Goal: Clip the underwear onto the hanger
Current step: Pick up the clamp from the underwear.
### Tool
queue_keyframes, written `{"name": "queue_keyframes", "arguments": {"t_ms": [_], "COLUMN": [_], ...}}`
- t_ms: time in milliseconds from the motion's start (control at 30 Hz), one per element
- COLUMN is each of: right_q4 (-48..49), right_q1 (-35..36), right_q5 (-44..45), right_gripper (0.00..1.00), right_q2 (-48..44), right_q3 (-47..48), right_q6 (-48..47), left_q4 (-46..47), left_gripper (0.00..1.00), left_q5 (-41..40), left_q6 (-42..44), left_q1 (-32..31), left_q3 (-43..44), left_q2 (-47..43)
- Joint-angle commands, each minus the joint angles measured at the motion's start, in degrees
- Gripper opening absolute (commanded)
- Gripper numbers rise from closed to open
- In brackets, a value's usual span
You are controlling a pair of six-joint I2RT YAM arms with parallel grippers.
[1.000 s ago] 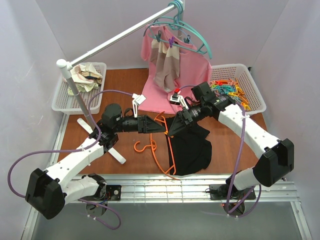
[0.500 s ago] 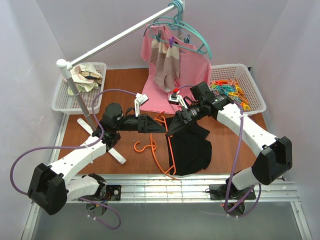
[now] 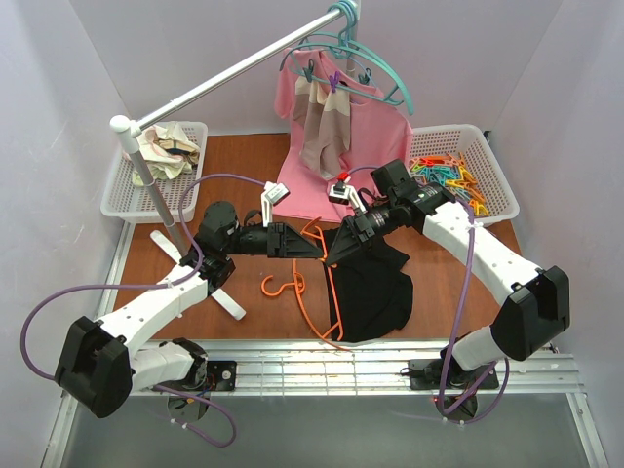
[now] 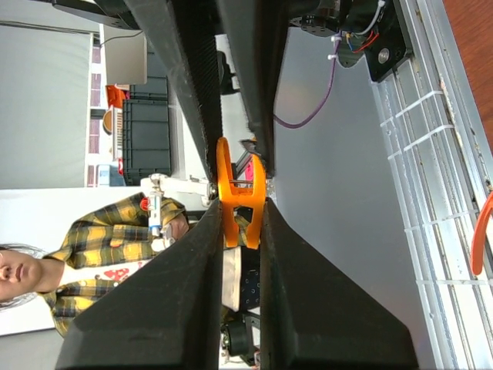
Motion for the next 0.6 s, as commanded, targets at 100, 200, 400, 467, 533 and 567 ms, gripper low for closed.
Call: {"name": "queue_keyframes", "arguments": {"t_ms": [100,200,400,467,533,567], "right_q4": [1.4,1.4,1.3,1.3,1.2,1.2], "right_q1": [0.1,0.0,-1.1,-1.8,-2.5,-2.8], "right_q5": [0.2,0.5,1.6,1.9,2.5,3.2], "right_gripper": [0.16,0.27,0.47,0.48,0.5,0.5], "right_q2": [-0.2,-0.2,-0.5,-0.9,-1.1,-1.6], "right_q3": [1.0,1.1,1.1,0.7,0.4,0.0], "right_q6": [-0.1,-0.2,-0.5,-0.5,-0.8,-0.9], "left_q4": [1.4,1.1,-2.2,-3.3,-4.6,-6.0], "left_gripper": [0.0,0.0,0.0,0.0,0.0,0.0], "left_q5": [1.6,1.7,0.6,-0.2,-1.2,-2.1], "left_q6": [-0.2,-0.2,0.9,2.0,2.4,4.4], "left_q1": [-0.3,-0.3,-0.2,-0.3,-0.3,-0.3], "left_q3": [-0.5,-0.5,-0.3,-0.3,-0.3,-0.1], "left_q2": [0.0,0.2,0.7,0.3,0.2,0.1]}}
